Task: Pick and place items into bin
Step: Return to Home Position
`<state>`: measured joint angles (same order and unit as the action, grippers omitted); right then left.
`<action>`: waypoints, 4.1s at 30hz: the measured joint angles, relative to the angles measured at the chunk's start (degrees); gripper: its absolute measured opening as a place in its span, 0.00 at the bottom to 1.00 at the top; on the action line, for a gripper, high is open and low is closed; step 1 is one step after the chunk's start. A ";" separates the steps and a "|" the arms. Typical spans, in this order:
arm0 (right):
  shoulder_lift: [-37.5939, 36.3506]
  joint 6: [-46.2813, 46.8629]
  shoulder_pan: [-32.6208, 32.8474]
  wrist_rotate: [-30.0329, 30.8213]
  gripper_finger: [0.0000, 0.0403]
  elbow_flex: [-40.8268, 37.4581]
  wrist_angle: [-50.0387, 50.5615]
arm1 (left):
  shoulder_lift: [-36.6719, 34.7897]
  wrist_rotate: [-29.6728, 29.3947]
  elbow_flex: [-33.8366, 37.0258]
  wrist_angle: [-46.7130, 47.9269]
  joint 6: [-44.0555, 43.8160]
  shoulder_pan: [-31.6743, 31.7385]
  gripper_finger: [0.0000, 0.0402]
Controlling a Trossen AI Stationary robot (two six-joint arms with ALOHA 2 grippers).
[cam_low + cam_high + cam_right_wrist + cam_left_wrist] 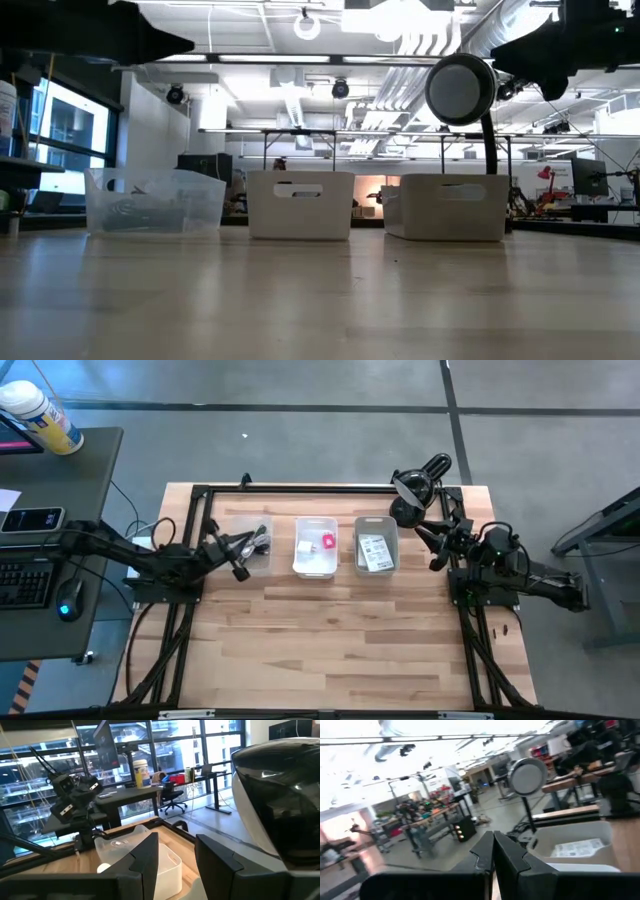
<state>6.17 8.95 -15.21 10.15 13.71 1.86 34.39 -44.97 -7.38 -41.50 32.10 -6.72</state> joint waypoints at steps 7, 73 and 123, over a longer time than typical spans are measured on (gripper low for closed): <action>0.00 -0.02 0.01 2.28 0.29 -0.01 0.01 | -6.47 3.92 3.93 -3.18 5.83 1.11 0.00; -5.88 4.17 23.39 23.77 0.29 -9.91 1.09 | -33.98 36.43 6.87 28.67 -4.88 14.57 0.00; -0.13 -1.51 17.87 8.31 0.29 -10.50 2.88 | -34.01 46.89 6.87 40.69 -1.90 14.57 0.00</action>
<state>6.04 7.44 2.66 18.46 3.20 4.73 0.38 1.92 -0.51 -0.81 30.20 7.86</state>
